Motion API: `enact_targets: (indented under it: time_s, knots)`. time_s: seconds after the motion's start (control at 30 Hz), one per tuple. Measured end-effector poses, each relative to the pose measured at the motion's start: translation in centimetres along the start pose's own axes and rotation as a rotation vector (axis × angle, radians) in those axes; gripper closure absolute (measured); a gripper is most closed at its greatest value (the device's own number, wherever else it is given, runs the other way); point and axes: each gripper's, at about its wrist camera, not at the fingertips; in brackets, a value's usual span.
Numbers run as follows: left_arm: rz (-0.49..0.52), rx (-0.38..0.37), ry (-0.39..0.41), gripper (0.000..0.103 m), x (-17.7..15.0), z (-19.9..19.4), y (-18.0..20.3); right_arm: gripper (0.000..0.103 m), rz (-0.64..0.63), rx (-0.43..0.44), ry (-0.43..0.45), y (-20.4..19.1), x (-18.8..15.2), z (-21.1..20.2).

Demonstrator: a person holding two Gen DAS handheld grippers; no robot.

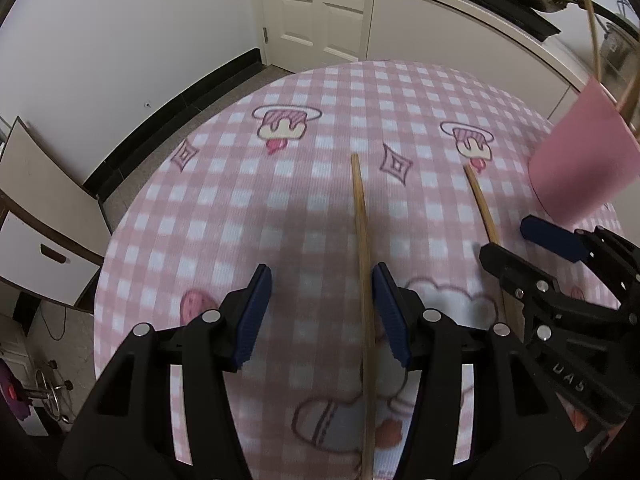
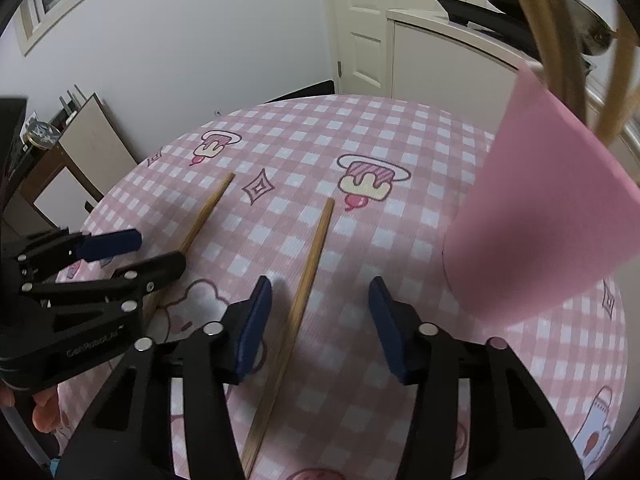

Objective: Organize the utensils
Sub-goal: 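Move both open tools back over the last chopsticks on the table, then close the left tool on a chopstick while the right tool grasps the other, then lift both held chopsticks upright and lower them into the pink cup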

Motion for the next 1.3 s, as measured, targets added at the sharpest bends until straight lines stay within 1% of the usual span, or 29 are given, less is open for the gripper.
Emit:
enact_targets:
  time_s: [0.03, 0.1, 0.17, 0.2, 0.23, 0.3, 0.33, 0.37, 0.4, 0.47, 0.57, 0.8, 1.03, 1.2, 1.3]
  knots:
    - [0.0, 0.001, -0.002, 0.05, 0.3, 0.2, 0.1, 0.062, -0.003, -0.002, -0.003, 0.1, 0.2, 0.0]
    - [0.005, 0.004, -0.005, 0.05, 0.7, 0.6, 0.6, 0.069, -0.01, -0.008, -0.013, 0.3, 0.6, 0.2]
    - [0.004, 0.01, -0.005, 0.051, 1.3, 0.9, 0.9, 0.072, -0.015, -0.011, -0.019, 0.4, 1.0, 0.5]
    - [0.005, 0.009, -0.003, 0.055, 1.6, 1.1, 1.1, 0.076, -0.02, -0.015, -0.021, 0.4, 1.0, 0.6]
    - [0.004, 0.003, -0.001, 0.065, 1.8, 1.3, 1.3, 0.078, -0.025, -0.017, -0.022, 0.4, 1.1, 0.6]
    - [0.009, -0.003, 0.002, 0.075, 2.0, 1.3, 1.7, 0.086, -0.028, -0.009, -0.021, 0.2, 1.3, 0.9]
    - [0.016, -0.009, 0.003, 0.084, 1.9, 1.2, 1.9, 0.089, -0.029, -0.005, -0.021, 0.2, 1.3, 0.9]
    - [0.023, -0.018, 0.004, 0.091, 2.0, 1.2, 2.2, 0.094, -0.03, 0.0, -0.02, 0.1, 1.4, 0.9]
    - [0.025, -0.023, 0.006, 0.096, 1.9, 1.2, 2.4, 0.095, -0.029, 0.003, -0.019, 0.1, 1.4, 1.0]
    - [0.013, -0.027, 0.012, 0.097, 1.9, 1.1, 2.5, 0.096, -0.027, 0.015, -0.012, -0.1, 1.4, 0.9]
    - [-0.011, -0.056, 0.018, 0.097, 1.5, 0.3, 2.5, 0.097, -0.028, 0.045, 0.008, -0.5, 1.3, 0.3]
    - [-0.005, -0.081, 0.107, 0.097, 0.9, -4.6, 2.3, 0.098, -0.036, 0.076, 0.078, -1.6, 1.4, -3.1]
    - [-0.009, -0.128, 0.192, 0.097, -0.6, -10.3, 1.9, 0.098, -0.067, 0.103, 0.201, -2.7, 1.4, -9.4]
    - [-0.006, -0.164, 0.264, 0.097, -1.8, -14.5, 2.8, 0.098, -0.081, 0.092, 0.279, -3.0, 0.9, -13.7]
    - [0.002, -0.201, 0.315, 0.097, -2.8, -17.6, 3.3, 0.098, -0.084, 0.08, 0.321, -3.3, 0.3, -16.2]
Point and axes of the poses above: each gripper's, at about its wrist camera, not at the fingertips, and z roughly the way its jaws point, y to its right, x to its top, and after that the axes turned 9 degrees about -z, right-handed
